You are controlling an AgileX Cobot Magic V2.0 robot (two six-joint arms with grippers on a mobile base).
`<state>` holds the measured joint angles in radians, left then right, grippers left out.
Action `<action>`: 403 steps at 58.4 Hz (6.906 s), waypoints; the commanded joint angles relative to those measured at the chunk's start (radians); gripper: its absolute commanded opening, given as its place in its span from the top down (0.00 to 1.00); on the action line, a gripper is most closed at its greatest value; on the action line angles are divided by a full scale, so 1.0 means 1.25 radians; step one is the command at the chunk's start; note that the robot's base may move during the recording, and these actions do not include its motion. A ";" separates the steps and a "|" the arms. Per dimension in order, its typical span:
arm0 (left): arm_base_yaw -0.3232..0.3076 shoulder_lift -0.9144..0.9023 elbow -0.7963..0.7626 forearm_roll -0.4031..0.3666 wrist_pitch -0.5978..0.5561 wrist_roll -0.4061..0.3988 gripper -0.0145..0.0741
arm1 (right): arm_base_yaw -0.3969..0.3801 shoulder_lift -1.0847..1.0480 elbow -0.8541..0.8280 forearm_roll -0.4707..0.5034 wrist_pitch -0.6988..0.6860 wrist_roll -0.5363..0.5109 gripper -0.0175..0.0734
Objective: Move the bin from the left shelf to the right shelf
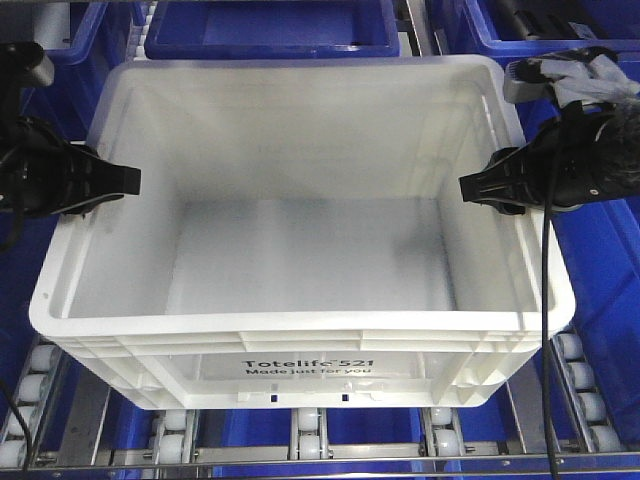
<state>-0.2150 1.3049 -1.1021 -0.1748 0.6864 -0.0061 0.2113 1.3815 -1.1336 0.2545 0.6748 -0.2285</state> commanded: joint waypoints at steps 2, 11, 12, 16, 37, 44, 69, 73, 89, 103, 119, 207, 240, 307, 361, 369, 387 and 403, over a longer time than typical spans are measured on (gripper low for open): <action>-0.012 -0.014 -0.039 -0.045 -0.108 0.023 0.84 | 0.006 -0.015 -0.038 0.053 -0.103 -0.018 0.81; -0.012 0.008 -0.039 -0.037 -0.111 0.024 0.84 | 0.006 0.001 -0.038 0.053 -0.114 -0.024 0.81; -0.012 0.011 -0.039 -0.031 -0.111 0.024 0.84 | 0.006 0.004 -0.038 0.053 -0.116 -0.024 0.81; -0.012 0.016 -0.039 -0.026 -0.110 0.023 0.84 | 0.006 0.012 -0.038 0.053 -0.120 -0.024 0.81; -0.012 0.036 -0.039 -0.026 -0.110 0.023 0.84 | 0.006 0.028 -0.038 0.053 -0.144 -0.029 0.81; -0.012 0.036 -0.039 -0.026 -0.113 0.023 0.84 | 0.006 0.028 -0.038 0.053 -0.151 -0.029 0.81; -0.012 0.036 -0.039 -0.027 -0.134 0.022 0.64 | 0.006 0.028 -0.038 0.053 -0.147 -0.036 0.59; -0.012 0.036 -0.039 -0.026 -0.138 0.022 0.58 | 0.006 0.028 -0.038 0.053 -0.147 -0.036 0.49; -0.012 0.034 -0.039 -0.026 -0.159 0.022 0.37 | 0.006 0.028 -0.038 0.053 -0.148 -0.035 0.16; -0.012 0.030 -0.039 -0.026 -0.166 0.022 0.35 | 0.006 0.019 -0.038 0.031 -0.153 -0.035 0.12; -0.012 -0.016 -0.039 -0.025 -0.175 0.022 0.35 | 0.006 -0.025 -0.038 0.016 -0.159 -0.034 0.14; -0.012 -0.501 0.411 -0.032 -0.405 0.086 0.42 | 0.006 -0.426 0.376 0.127 -0.513 -0.182 0.29; -0.012 -0.977 0.577 -0.033 -0.317 0.107 0.42 | 0.006 -0.939 0.658 0.118 -0.486 -0.237 0.29; -0.012 -0.981 0.577 -0.032 -0.303 0.107 0.85 | 0.006 -0.948 0.660 0.125 -0.449 -0.245 0.82; -0.012 -0.981 0.578 0.052 -0.311 0.082 0.84 | 0.006 -0.948 0.660 0.125 -0.446 -0.245 0.82; -0.012 -0.981 0.578 0.052 -0.299 0.089 0.84 | 0.006 -0.948 0.660 0.125 -0.446 -0.245 0.82; -0.012 -1.036 0.719 0.051 -0.328 0.108 0.84 | 0.006 -0.948 0.660 0.125 -0.446 -0.245 0.82; -0.012 -1.067 0.898 0.051 -0.477 0.105 0.84 | 0.006 -0.949 0.660 0.125 -0.443 -0.245 0.82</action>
<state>-0.2251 -0.0124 0.0099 -0.1065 0.2283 0.1297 0.2188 0.1870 -0.2838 0.4069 0.1870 -0.5186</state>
